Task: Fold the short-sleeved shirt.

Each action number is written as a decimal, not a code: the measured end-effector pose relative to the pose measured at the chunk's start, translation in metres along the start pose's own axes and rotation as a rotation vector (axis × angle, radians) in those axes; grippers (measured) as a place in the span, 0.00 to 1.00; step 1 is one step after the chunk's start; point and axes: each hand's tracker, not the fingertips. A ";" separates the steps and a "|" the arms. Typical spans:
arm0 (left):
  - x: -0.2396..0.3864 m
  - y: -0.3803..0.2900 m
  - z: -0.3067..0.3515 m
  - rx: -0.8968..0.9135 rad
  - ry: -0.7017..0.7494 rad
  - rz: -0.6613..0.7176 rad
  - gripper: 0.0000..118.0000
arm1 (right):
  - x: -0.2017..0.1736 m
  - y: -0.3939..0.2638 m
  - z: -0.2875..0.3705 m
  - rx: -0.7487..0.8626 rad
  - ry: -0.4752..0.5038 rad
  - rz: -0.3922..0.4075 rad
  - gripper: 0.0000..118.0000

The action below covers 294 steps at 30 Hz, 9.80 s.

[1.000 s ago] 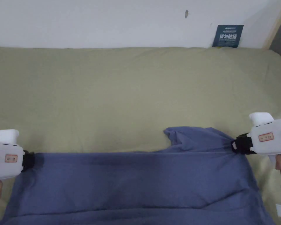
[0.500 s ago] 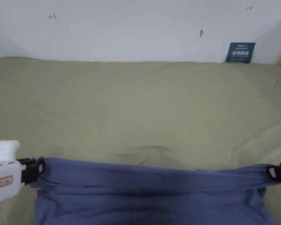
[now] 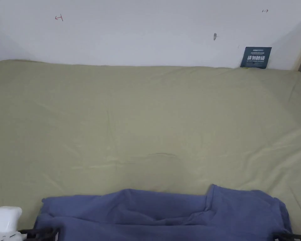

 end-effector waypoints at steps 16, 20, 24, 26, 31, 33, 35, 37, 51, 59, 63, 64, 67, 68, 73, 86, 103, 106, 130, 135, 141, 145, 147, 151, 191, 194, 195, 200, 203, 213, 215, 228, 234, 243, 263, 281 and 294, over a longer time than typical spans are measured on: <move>0.160 0.079 0.126 0.746 0.157 -0.036 0.00 | -0.187 0.048 0.141 0.950 -0.144 0.066 0.01; 0.172 0.075 0.130 0.759 0.168 -0.061 0.00 | -0.202 0.047 0.142 0.970 -0.154 0.101 0.01; 0.169 0.076 0.134 0.755 0.194 -0.073 0.00 | -0.205 0.050 0.142 0.969 -0.145 0.093 0.01; 0.150 0.081 0.133 0.691 0.157 -0.028 0.00 | -0.205 0.051 0.145 0.968 -0.145 0.082 0.01; 0.036 0.103 0.095 0.278 -0.158 0.244 0.00 | -0.210 0.048 0.147 0.967 -0.137 0.088 0.01; -0.003 0.106 0.075 0.082 -0.267 0.334 0.00 | -0.213 0.047 0.146 0.953 -0.123 0.082 0.01; -0.041 0.093 0.046 -0.067 -0.307 0.390 0.00 | -0.218 0.047 0.144 0.941 -0.116 0.081 0.01; -0.066 0.080 0.022 -0.171 -0.319 0.441 0.00 | -0.223 0.045 0.142 0.932 -0.122 0.085 0.01; -0.113 0.031 -0.069 -0.334 -0.623 0.661 1.00 | -0.243 0.057 0.130 0.886 -0.150 0.100 0.01; -0.079 0.029 -0.098 -0.357 -0.801 0.710 1.00 | -0.241 0.055 0.122 0.848 -0.151 0.093 0.01; -0.076 0.039 -0.090 -0.378 -0.751 0.642 0.92 | -0.234 0.052 0.124 0.845 -0.149 0.081 0.01; -0.079 0.040 -0.086 -0.374 -0.731 0.635 0.67 | -0.232 0.052 0.125 0.845 -0.149 0.078 0.01; -0.085 0.034 -0.085 -0.383 -0.672 0.654 0.06 | -0.224 0.050 0.128 0.852 -0.143 0.056 0.01; -0.085 0.032 -0.082 -0.391 -0.680 0.666 0.06 | -0.222 0.049 0.130 0.854 -0.140 0.045 0.01; -0.098 0.034 -0.064 -0.341 -0.647 0.723 0.06 | -0.212 0.044 0.135 0.856 -0.143 0.027 0.01; -0.117 0.079 0.023 -0.217 -0.434 0.608 0.06 | -0.193 0.043 0.143 0.876 -0.165 0.002 0.01; 0.196 0.119 -0.037 -0.352 -0.233 0.052 0.24 | -0.158 0.027 0.148 0.866 -0.169 -0.043 0.01; 0.231 0.103 -0.077 -0.370 -0.320 0.044 1.00 | -0.148 0.023 0.149 0.853 -0.183 -0.066 0.01; 0.192 0.027 -0.126 -0.444 -0.589 0.412 0.00 | -0.143 0.024 0.125 0.759 -0.181 -0.048 0.01; 0.178 0.042 -0.121 -0.486 -0.602 0.363 0.00 | -0.146 0.028 0.119 0.746 -0.158 -0.066 0.01; 0.095 0.074 -0.035 -0.270 -0.563 0.299 0.00 | -0.161 0.033 0.119 0.756 -0.127 -0.034 0.01; 0.026 0.071 -0.024 -0.264 -0.397 0.324 0.00 | -0.173 0.038 0.122 0.783 -0.111 -0.017 0.01; 0.005 0.064 -0.036 -0.306 -0.377 0.340 0.00 | -0.179 0.039 0.123 0.801 -0.108 -0.011 0.01; -0.008 0.050 -0.058 -0.337 -0.532 0.427 0.01 | -0.187 0.042 0.125 0.817 -0.116 0.010 0.01; 0.042 0.118 0.036 -0.354 -0.225 0.154 0.08 | -0.188 0.051 0.151 0.919 -0.086 0.033 0.01; 0.096 0.129 0.030 -0.399 -0.148 0.037 0.08 | -0.185 0.046 0.153 0.917 -0.089 0.032 0.01; 0.115 0.131 0.026 -0.411 -0.125 -0.010 0.08 | -0.183 0.045 0.153 0.916 -0.092 0.030 0.01; 0.202 0.124 -0.013 -0.430 -0.079 -0.184 0.45 | -0.167 0.041 0.150 0.899 -0.109 -0.007 0.01; 0.247 0.107 -0.042 -0.410 -0.158 -0.202 1.00 | -0.158 0.036 0.150 0.888 -0.129 -0.024 0.01; 0.189 0.111 -0.024 -0.262 -0.438 0.190 0.40 | -0.142 0.033 0.149 0.859 -0.148 -0.061 0.01; 0.164 0.098 -0.030 -0.219 -0.560 0.293 0.00 | -0.145 0.035 0.144 0.855 -0.140 -0.057 0.01; 0.169 -0.003 -0.112 -0.358 -0.739 0.445 0.00 | -0.157 0.027 0.116 0.709 -0.001 -0.043 0.01; 0.138 0.036 -0.060 -0.271 -0.727 0.379 0.00 | -0.180 0.033 0.066 0.454 0.362 -0.093 0.01; 0.029 0.061 -0.038 -0.229 -0.494 0.328 0.00 | -0.216 0.039 -0.123 -0.116 0.919 -0.299 0.01; 0.043 0.040 -0.151 -0.460 -1.020 0.556 0.53 | -0.180 0.032 -0.172 -0.266 1.118 -0.534 0.01; -0.213 0.099 -0.067 -0.340 -0.533 0.484 0.23 | -0.201 0.068 -0.085 -0.096 1.003 -0.308 0.01; -0.353 0.148 -0.062 -0.346 -0.368 0.467 0.99 | -0.213 0.085 -0.074 -0.036 0.953 -0.279 0.01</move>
